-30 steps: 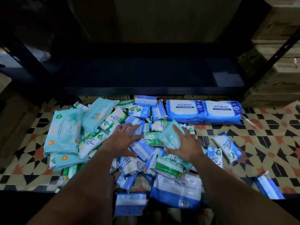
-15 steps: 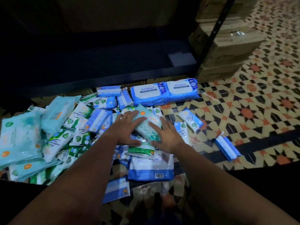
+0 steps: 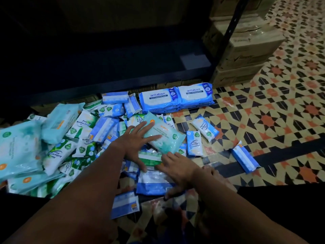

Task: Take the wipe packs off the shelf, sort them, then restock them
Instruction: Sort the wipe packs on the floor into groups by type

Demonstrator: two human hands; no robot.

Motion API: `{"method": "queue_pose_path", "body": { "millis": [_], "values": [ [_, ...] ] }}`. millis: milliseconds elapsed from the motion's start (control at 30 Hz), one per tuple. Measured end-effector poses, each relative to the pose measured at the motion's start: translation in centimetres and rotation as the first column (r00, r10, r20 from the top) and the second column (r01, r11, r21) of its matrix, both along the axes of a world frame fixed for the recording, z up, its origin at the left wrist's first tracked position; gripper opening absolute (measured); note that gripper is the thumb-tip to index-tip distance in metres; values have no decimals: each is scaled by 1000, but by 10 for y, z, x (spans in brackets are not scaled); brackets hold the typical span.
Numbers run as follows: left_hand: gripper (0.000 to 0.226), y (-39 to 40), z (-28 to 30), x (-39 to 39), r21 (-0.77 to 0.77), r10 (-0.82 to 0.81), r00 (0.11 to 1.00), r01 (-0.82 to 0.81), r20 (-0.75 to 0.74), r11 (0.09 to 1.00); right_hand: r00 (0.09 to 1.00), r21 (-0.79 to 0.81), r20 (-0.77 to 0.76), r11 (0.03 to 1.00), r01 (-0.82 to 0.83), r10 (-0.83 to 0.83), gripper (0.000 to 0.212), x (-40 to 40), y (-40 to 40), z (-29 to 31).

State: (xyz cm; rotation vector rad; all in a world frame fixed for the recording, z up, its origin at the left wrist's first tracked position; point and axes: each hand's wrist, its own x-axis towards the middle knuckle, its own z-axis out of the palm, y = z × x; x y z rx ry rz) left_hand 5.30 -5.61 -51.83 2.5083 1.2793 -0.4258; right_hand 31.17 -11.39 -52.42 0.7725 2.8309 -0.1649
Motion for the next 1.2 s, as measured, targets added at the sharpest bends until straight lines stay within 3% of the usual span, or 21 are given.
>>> {"method": "queue_pose_path", "body": {
  "millis": [100, 133, 167, 200, 233, 267, 300, 367, 400, 433, 467, 500, 533, 633, 700, 767, 833, 933, 1000, 1067, 1200],
  "values": [
    [136, -3, 0, -10, 52, -59, 997, 62, -49, 997, 985, -13, 169, 1000, 29, -26, 126, -12, -16, -20],
    [130, -4, -1, -12, 75, -68, 997, 71, -42, 995, 977, -18, 209, 999, 35, -30, 123, -11, -24, -33],
    [123, -4, -3, -14, 93, -82, 996, 84, -29, 992, 961, -22, 231, 987, 162, -153, 113, -2, -34, -40],
    [116, -5, -6, -17, 101, -96, 995, 97, -15, 990, 894, -24, 190, 908, 417, -406, 98, 17, -45, -49],
    [110, -5, -8, -19, 101, -106, 994, 106, -3, 989, 741, -72, 173, 742, 666, -649, 86, 42, -58, -49],
    [108, -5, -9, -21, 100, -111, 994, 110, 9, 989, 590, -119, 227, 579, 806, -775, 84, 64, -65, -45],
    [107, -4, -10, -23, 102, -114, 993, 111, 19, 989, 462, -178, 306, 427, 886, -832, 89, 82, -69, -43],
    [108, -4, -12, -24, 110, -118, 992, 114, 32, 987, 352, -149, 447, 319, 936, -822, 99, 81, -58, -25],
    [108, -5, -13, -26, 113, -120, 992, 115, 41, 987, 474, -201, 440, 431, 880, -762, 100, 59, -41, -11],
    [107, -5, -14, -27, 119, -120, 992, 113, 51, 986, 668, -327, 362, 583, 744, -650, 101, 36, -26, 2],
    [107, -6, -15, -30, 128, -120, 991, 112, 61, 985, 828, -457, 349, 692, 559, -439, 101, 9, -9, 17],
    [106, -6, -16, -33, 138, -121, 990, 111, 69, 984, 912, -570, 307, 715, 405, -271, 94, -17, 9, 36],
    [105, -7, -17, -36, 144, -115, 991, 103, 74, 984, 919, -672, 305, 627, 393, -249, 83, -37, 23, 57],
    [107, -10, -15, -47, 133, 8, 996, -20, 89, 991, 859, -790, 398, 355, 500, -322, 65, -46, 57, 89],
    [108, -12, -11, -56, 124, 97, 988, -112, 120, 986, 844, -841, 402, 221, 493, -355, 78, -35, 68, 90],
    [107, -14, -10, -66, 113, 162, 979, -177, 128, 978, 737, -873, 436, -45, 485, -516, 85, -23, 78, 85],
    [107, -15, -12, -73, 102, 215, 967, -229, 133, 968, 626, -894, 442, -256, 368, -643, 69, -13, 84, 80],
    [104, -17, -14, -77, 91, 251, 956, -266, 152, 960, 453, -908, 404, -408, 95, -795, 49, -7, 84, 72],
    [101, -18, -11, -75, 75, 251, 947, -270, 200, 960, 332, -923, 367, -384, 16, -869, 43, -11, 82, 61],
    [99, -16, -7, -71, 72, 240, 938, -265, 248, 962, 242, -964, 258, -235, 120, -935, 42, -16, 81, 46],
    [95, -8, -6, -61, 31, 238, 932, -256, 273, 966, 258, -891, 31, 91, 445, -966, 35, -19, 78, 31]
  ]
}}
